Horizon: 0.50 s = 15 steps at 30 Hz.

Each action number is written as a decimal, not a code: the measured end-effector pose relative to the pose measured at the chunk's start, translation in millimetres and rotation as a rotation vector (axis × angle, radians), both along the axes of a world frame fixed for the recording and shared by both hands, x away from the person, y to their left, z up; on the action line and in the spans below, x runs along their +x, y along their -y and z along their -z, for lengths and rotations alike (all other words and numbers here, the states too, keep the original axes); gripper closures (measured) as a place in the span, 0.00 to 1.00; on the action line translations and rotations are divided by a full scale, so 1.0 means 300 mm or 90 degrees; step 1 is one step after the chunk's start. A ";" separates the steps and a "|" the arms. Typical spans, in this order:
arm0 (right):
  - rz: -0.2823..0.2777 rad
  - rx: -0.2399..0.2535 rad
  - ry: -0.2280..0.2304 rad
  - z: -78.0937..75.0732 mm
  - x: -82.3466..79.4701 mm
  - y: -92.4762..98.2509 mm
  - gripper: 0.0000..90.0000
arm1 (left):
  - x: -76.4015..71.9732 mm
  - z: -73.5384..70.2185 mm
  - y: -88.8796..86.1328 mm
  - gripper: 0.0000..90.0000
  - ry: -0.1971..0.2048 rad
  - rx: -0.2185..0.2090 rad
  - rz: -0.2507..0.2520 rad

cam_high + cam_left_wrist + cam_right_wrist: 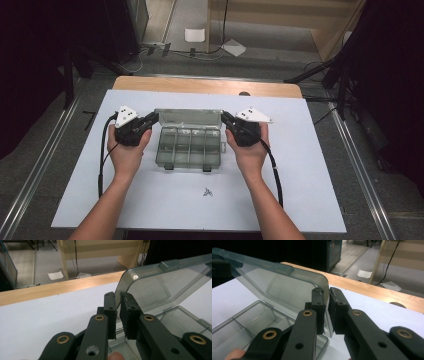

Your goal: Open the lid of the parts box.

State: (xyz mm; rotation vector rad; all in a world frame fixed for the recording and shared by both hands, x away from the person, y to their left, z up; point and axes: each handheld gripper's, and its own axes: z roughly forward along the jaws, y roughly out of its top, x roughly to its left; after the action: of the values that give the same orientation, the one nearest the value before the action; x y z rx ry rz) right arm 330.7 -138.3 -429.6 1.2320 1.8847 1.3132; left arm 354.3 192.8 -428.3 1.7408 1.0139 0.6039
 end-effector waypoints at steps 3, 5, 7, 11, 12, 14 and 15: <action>0.007 -0.004 -0.002 -0.005 0.018 -0.001 0.93 | 0.014 -0.001 0.003 0.92 -0.005 -0.010 -0.004; 0.009 0.000 -0.006 -0.004 0.025 -0.003 0.93 | 0.028 0.007 0.005 0.92 -0.010 -0.010 -0.008; 0.009 0.002 -0.008 -0.004 0.028 -0.004 0.93 | 0.033 0.011 0.006 0.92 -0.011 -0.012 -0.009; 0.015 0.001 -0.014 0.002 0.047 -0.006 0.93 | 0.051 0.028 0.013 0.92 -0.020 -0.023 -0.022; 0.015 0.000 -0.017 0.004 0.050 -0.005 0.93 | 0.055 0.030 0.012 0.92 -0.024 -0.024 -0.019; 0.014 0.002 -0.019 0.009 0.058 -0.004 0.93 | 0.064 0.037 0.012 0.91 -0.029 -0.020 -0.018; 0.014 0.002 -0.021 0.012 0.063 -0.004 0.93 | 0.064 0.037 0.012 0.91 -0.029 -0.020 -0.018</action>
State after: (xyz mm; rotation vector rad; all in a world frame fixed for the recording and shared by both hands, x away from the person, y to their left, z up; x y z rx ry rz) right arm 349.6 -137.1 -433.0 1.2790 1.8868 1.2926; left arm 373.6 189.3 -439.5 1.7223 1.0760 0.5658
